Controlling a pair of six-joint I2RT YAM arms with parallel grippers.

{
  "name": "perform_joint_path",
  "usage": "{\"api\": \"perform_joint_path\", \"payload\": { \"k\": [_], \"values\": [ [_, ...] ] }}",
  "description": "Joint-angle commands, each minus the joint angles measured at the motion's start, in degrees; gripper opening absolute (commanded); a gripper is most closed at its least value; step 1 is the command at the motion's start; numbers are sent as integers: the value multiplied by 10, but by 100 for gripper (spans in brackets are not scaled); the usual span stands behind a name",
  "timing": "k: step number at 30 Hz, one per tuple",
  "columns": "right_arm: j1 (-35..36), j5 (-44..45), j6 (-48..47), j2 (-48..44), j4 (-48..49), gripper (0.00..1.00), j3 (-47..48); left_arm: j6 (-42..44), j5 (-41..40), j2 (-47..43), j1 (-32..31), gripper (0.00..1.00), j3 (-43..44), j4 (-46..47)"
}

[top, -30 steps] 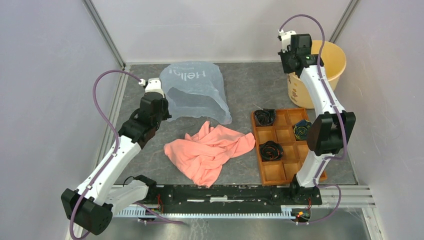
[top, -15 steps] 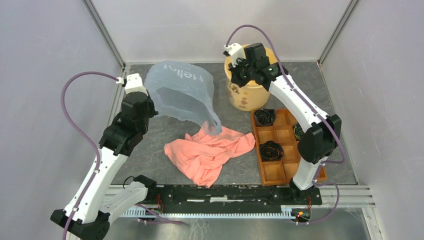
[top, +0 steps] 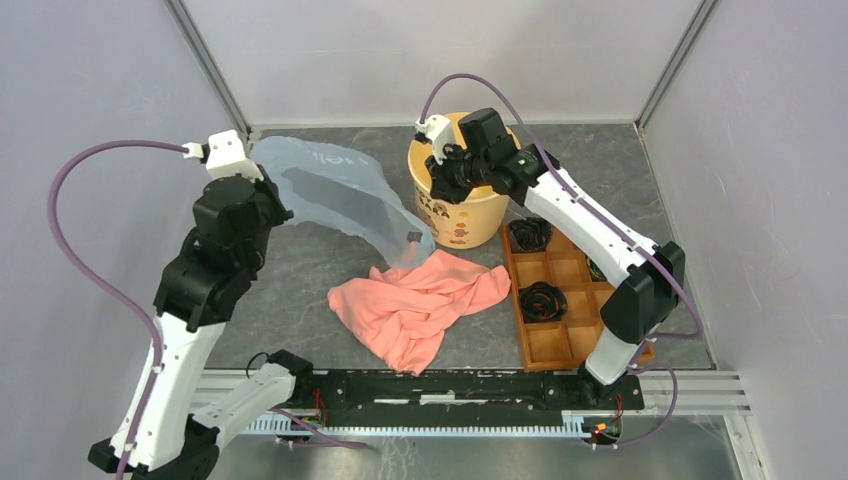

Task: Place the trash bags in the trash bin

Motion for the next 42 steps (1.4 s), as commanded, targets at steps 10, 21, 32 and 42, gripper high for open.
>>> {"api": "perform_joint_path", "payload": {
  "k": [10,21,32,42],
  "values": [
    [37,115,52,-127,22,79,-8,-18,38,12,3,2,110,-28],
    [230,101,114,-167,317,90,-182,-19,68,30,2,2,164,-4],
    [218,76,64,22,470,98,2,-24,114,44,3,2,202,11],
    [247,43,215,51,616,98,-46,-20,155,80,2,2,224,48]
  ]
}}
